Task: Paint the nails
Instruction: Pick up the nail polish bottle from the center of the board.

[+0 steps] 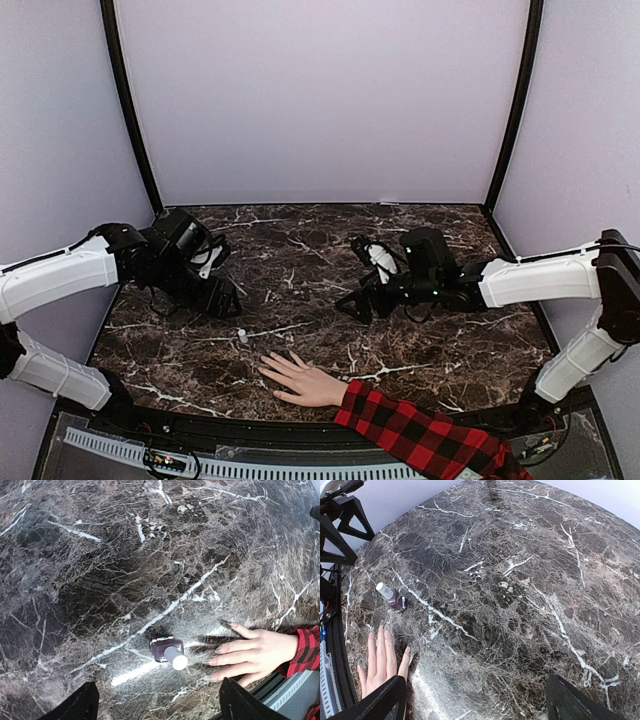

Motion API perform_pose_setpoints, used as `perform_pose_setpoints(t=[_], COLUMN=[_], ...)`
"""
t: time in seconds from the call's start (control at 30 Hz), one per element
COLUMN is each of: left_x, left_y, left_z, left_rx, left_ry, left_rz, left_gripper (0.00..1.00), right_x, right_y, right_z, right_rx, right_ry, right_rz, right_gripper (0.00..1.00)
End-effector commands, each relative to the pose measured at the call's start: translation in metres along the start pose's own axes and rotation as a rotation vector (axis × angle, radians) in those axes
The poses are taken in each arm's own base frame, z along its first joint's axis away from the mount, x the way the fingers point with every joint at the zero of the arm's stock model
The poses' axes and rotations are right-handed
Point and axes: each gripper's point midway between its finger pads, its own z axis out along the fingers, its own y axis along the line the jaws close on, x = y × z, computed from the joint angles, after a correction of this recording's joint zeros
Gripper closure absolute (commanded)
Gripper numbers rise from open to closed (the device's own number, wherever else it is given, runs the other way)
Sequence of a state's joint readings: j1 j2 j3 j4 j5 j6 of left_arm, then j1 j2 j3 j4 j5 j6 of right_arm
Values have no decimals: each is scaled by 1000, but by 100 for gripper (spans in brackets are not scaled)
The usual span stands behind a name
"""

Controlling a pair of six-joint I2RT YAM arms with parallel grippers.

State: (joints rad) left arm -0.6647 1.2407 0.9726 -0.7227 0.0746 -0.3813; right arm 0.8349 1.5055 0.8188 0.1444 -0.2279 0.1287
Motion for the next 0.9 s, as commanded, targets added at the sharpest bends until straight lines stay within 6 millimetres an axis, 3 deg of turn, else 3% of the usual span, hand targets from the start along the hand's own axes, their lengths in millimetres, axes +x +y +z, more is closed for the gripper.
perform_pose_setpoints(t=[0.0,0.17,0.5,0.87], left_x=[12,12,25,24], left_y=[-7,-11,-20,-23], left_z=[10,23,45,56], left_rx=[25,6,-33,-38], left_ry=[56,88,168,182], left_rz=[28,63,170,198], left_gripper=[18,34,48,62], right_x=[-9,-8,-7,-5], right_y=[0,-1,-2,-2], right_z=[3,4,6,8], right_rx=[-17,-14,-17,-19], right_ry=[-37,-29,-31,-24], right_rz=[-11,-7,8,10], right_gripper=[2,2,2,2])
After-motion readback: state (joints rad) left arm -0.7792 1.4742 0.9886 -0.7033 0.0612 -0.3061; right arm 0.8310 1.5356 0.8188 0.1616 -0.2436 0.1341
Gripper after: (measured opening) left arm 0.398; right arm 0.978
